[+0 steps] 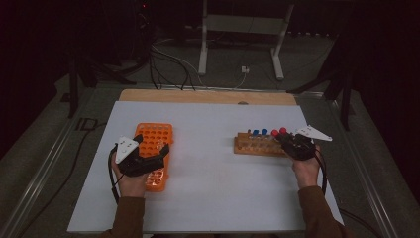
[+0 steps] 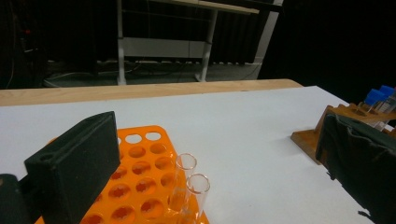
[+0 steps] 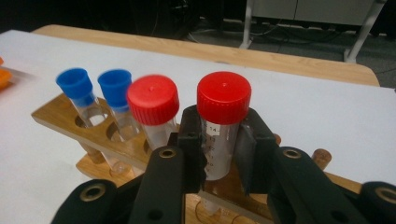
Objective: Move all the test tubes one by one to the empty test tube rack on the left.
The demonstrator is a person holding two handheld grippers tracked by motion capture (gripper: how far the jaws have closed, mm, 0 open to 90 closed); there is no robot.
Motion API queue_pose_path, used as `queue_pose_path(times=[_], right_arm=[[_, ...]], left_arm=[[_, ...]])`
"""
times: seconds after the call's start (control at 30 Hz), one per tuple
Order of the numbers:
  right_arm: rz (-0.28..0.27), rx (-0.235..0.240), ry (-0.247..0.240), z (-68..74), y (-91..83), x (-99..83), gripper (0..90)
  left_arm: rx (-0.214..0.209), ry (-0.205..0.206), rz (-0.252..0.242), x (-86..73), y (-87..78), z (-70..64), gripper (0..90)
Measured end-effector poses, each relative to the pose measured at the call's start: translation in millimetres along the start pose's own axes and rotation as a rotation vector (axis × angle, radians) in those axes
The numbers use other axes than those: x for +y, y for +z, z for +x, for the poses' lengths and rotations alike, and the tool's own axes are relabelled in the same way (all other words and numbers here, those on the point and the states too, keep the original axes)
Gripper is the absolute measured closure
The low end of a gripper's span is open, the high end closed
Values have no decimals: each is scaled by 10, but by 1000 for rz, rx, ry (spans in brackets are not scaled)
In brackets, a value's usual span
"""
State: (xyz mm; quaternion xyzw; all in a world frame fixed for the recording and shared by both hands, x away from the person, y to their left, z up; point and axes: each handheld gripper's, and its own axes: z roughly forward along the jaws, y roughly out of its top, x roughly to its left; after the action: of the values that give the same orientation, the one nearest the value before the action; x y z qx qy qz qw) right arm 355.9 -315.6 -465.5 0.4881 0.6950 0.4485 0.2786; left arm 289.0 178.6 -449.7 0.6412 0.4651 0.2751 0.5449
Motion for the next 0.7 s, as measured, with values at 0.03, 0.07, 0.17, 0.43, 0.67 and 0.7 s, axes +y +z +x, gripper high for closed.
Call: queue_pose_path(times=[0.03, 0.07, 0.17, 0.43, 0.67, 0.7], right_arm=[[-6, 1, 2, 0, -10, 5, 740], [-12, 0, 5, -1, -22, 10, 740], [-29, 5, 14, -8, -65, 26, 741], [-70, 9, 40, -14, -145, 76, 742], [-100, 10, 47, -13, -233, 159, 742], [-106, 11, 46, -14, -249, 174, 742]], left_arm=[[0, 2, 0, 0, 0, 1, 7], [1, 2, -1, 0, 0, 0, 7], [-3, 3, 3, -2, 5, 2, 7], [-24, -1, -10, 0, 5, 0, 8], [-33, -14, -2, 7, 9, -9, 7], [-30, -15, 2, 8, 10, -13, 7]])
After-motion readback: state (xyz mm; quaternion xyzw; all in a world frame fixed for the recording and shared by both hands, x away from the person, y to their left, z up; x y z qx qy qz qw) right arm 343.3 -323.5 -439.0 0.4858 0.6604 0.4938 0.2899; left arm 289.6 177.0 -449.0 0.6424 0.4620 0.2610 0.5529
